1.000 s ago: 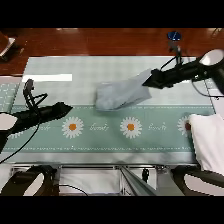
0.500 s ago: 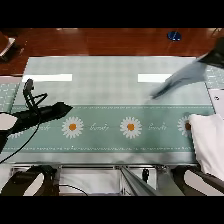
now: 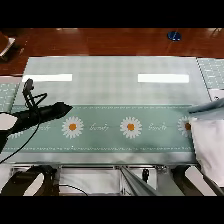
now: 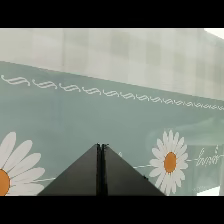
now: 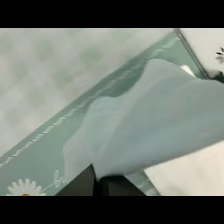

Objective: Fold the shirts.

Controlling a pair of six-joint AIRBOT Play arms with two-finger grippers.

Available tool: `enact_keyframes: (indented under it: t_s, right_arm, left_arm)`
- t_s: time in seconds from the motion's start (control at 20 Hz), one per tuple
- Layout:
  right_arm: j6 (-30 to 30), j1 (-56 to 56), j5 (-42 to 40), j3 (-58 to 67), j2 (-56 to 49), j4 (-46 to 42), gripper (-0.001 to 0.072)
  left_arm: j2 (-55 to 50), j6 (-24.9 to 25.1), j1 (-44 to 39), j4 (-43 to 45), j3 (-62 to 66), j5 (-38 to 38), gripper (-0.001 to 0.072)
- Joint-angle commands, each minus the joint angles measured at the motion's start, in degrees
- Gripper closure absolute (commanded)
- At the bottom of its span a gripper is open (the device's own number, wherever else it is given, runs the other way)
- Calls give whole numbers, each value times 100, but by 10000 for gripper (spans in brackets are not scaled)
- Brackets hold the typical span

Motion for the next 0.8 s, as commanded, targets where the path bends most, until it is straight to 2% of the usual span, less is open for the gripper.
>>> enact_keyframes:
  t_s: [0.0, 0.15, 0.3, 0.35, 0.4, 0.45, 0.65, 0.7, 0.75]
  right_arm:
    - [-31, -769, 221, -855, 765, -990, 695]
    - [133, -1047, 214, -2236, 1637, -2229, 694]
    - [44, -1049, 210, -3399, 2009, -2439, 692]
    - [96, -1049, 186, -3676, 2015, -2437, 572]
    - [127, -1036, 160, -3851, 1996, -2358, 310]
    - [72, -973, 39, -3906, 1947, -2286, 308]
    - [144, -501, -765, -3016, 1276, -2282, 327]
    - [151, -291, -990, -2610, 1021, -2055, 399]
    - [149, -26, -1244, -2164, 723, -1602, 516]
  left_arm:
    - [-4, 0, 2, 2, 0, 160, 693]
    - [-4, 0, 2, 2, 0, 111, 693]
    - [-4, 2, 2, 2, 0, 61, 693]
    - [-4, 68, 2, 2, 0, 61, 693]
    - [-2, 291, 9, 4, 2, 72, 693]
    - [-2, 562, 37, 4, 4, 127, 693]
    - [-20, 603, 278, -2, 529, 319, 693]
    - [-76, 603, 302, -2, 883, 317, 693]
    - [-166, 603, 293, -2, 1283, 308, 694]
